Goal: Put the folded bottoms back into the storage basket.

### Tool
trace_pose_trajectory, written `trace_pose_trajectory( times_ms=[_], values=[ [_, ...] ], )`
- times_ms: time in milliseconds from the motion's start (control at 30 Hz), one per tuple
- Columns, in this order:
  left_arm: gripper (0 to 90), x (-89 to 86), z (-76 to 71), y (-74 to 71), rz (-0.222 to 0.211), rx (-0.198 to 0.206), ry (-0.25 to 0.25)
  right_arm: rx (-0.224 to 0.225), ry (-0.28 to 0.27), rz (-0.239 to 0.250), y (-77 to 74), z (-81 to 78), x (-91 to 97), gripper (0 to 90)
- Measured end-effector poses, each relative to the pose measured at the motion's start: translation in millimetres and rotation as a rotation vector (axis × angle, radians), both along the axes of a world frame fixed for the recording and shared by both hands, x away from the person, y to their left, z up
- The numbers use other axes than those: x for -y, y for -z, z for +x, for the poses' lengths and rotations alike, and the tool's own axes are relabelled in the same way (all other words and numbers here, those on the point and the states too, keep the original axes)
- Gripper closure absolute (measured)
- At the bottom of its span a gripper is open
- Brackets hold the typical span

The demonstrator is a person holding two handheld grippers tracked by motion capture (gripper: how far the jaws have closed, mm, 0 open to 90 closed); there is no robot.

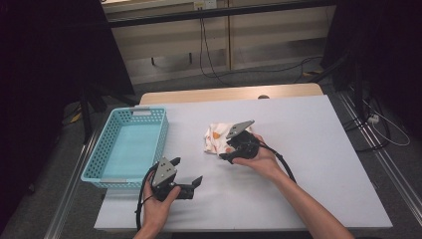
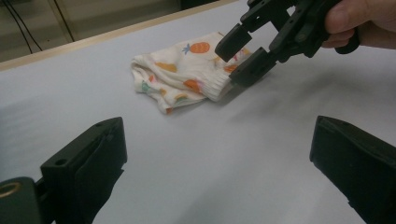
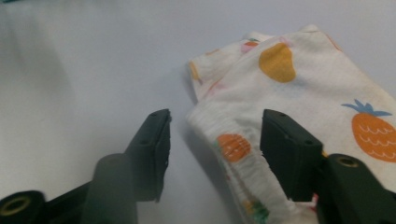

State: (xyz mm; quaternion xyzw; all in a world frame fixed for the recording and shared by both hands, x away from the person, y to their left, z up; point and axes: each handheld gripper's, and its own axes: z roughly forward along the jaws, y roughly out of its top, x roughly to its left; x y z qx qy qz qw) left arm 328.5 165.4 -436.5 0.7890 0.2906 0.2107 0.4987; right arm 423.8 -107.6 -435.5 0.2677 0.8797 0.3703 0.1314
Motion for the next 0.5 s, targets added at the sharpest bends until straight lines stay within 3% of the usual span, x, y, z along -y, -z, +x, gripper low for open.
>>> trace_pose_trajectory(
  times_ms=[167, 500],
  values=[
    [4.0, 0.1, 0.8, 0.5, 0.000, -0.001, 0.002, 0.008, -0.005, -0.063, 7.1, 6.2, -3.5, 41.5],
    [4.0, 1.1, 1.8, 1.6, 0.005, -0.007, 0.007, -0.015, -0.020, -0.108, 18.4, 13.3, -6.0, 42.5]
  ],
)
